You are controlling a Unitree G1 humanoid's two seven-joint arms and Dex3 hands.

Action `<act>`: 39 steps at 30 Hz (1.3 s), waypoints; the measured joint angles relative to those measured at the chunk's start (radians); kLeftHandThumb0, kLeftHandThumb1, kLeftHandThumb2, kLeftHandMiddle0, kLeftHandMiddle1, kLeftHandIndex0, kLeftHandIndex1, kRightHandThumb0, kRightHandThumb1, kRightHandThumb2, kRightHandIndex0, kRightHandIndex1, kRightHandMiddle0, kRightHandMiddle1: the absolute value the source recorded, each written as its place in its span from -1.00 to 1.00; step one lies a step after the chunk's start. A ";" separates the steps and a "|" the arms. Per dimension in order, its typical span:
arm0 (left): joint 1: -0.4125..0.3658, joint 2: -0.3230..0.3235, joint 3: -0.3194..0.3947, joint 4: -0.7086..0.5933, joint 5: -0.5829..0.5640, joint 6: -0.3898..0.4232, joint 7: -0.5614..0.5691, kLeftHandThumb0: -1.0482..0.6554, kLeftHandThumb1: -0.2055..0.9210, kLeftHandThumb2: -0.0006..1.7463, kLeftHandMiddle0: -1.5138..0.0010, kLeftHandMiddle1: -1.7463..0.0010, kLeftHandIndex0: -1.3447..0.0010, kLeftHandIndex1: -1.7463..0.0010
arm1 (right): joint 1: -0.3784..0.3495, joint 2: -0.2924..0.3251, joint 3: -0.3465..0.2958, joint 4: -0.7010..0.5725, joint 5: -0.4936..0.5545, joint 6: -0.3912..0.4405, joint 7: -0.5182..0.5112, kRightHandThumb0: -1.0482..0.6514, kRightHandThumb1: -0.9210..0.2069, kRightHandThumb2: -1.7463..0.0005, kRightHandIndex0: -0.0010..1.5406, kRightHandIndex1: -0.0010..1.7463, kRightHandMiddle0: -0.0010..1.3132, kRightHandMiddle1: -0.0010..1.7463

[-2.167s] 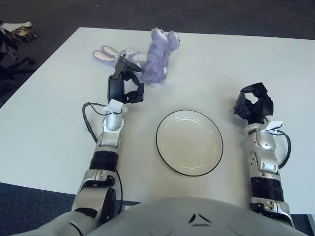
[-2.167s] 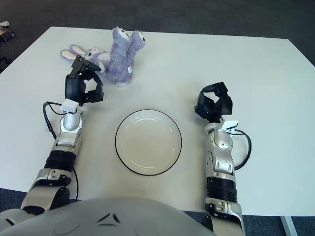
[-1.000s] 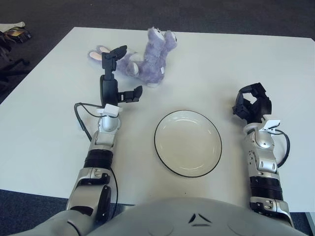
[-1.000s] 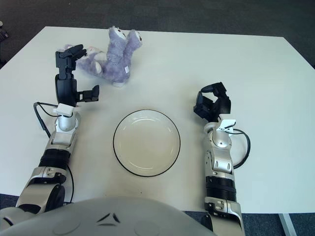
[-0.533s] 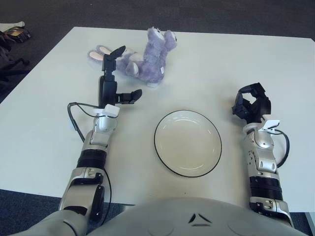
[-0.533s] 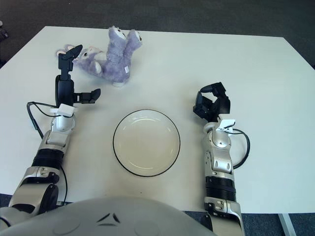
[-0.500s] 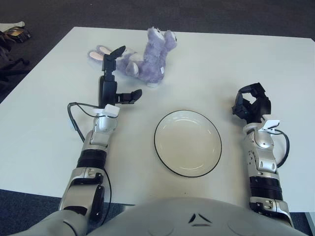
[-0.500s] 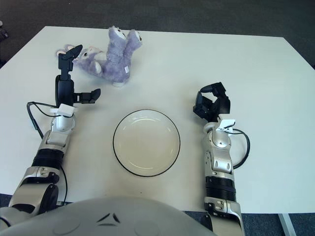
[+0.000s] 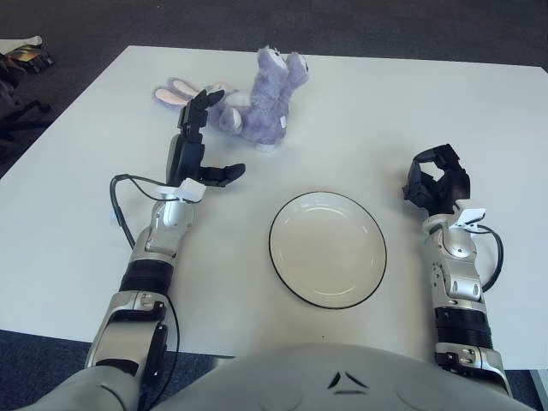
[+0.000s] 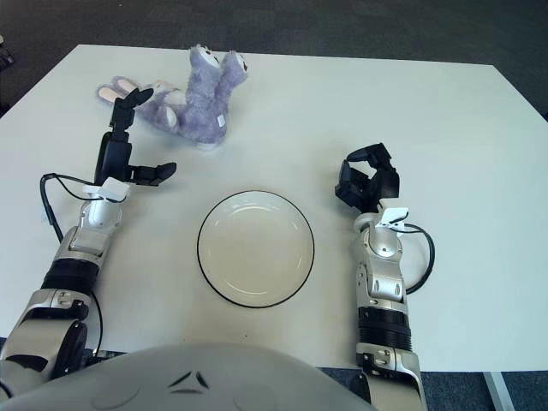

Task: Put the doll into the plate.

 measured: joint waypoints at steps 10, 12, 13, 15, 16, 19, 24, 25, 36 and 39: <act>0.001 0.027 -0.021 0.000 0.037 0.019 -0.001 -0.10 -0.52 0.33 1.00 0.96 1.00 0.14 | -0.001 -0.001 0.000 0.013 0.001 -0.002 0.009 -0.26 -0.37 -0.15 0.55 1.00 -0.35 1.00; -0.001 0.041 -0.028 0.001 0.065 0.033 0.001 -0.15 -0.51 0.31 1.00 0.98 1.00 0.16 | -0.002 -0.002 0.001 0.016 0.001 -0.005 0.017 -0.26 -0.36 -0.16 0.57 1.00 -0.35 1.00; -0.003 0.050 -0.033 0.002 0.083 0.040 0.005 -0.17 -0.50 0.29 1.00 0.99 1.00 0.17 | -0.003 -0.002 0.001 0.018 0.001 -0.007 0.021 -0.26 -0.36 -0.16 0.57 1.00 -0.35 1.00; -0.008 0.062 -0.038 0.005 0.117 0.050 0.017 -0.22 -0.47 0.26 1.00 0.99 1.00 0.18 | -0.003 -0.004 0.001 0.020 0.001 -0.008 0.027 -0.26 -0.36 -0.16 0.57 1.00 -0.34 1.00; -0.013 0.069 -0.042 0.007 0.140 0.056 0.033 -0.24 -0.46 0.25 1.00 1.00 1.00 0.18 | -0.003 -0.005 0.001 0.021 0.001 -0.008 0.029 -0.26 -0.35 -0.16 0.57 1.00 -0.34 1.00; -0.033 0.087 -0.054 0.013 0.206 0.071 0.083 -0.33 -0.41 0.18 1.00 1.00 1.00 0.17 | -0.003 -0.007 0.000 0.024 0.002 -0.008 0.033 -0.26 -0.35 -0.17 0.57 1.00 -0.34 1.00; -0.075 0.105 -0.074 0.024 0.265 0.083 0.156 -0.50 -0.25 0.08 1.00 1.00 1.00 0.13 | -0.004 -0.010 -0.001 0.028 0.001 -0.008 0.037 -0.26 -0.35 -0.17 0.58 1.00 -0.34 1.00; -0.083 0.108 -0.080 0.027 0.278 0.085 0.173 -0.54 -0.19 0.04 1.00 1.00 1.00 0.15 | -0.004 -0.010 -0.002 0.030 0.001 -0.008 0.037 -0.26 -0.35 -0.17 0.59 1.00 -0.34 1.00; -0.222 0.158 -0.185 0.151 0.402 0.103 0.292 -0.64 0.10 -0.13 1.00 1.00 1.00 0.39 | -0.014 -0.015 -0.005 0.047 0.000 -0.008 0.039 -0.26 -0.34 -0.18 0.60 1.00 -0.33 1.00; -0.255 0.175 -0.229 0.193 0.482 0.165 0.345 -0.65 0.15 -0.17 1.00 1.00 1.00 0.44 | -0.014 -0.015 -0.006 0.049 0.001 -0.008 0.044 -0.26 -0.34 -0.18 0.62 1.00 -0.33 1.00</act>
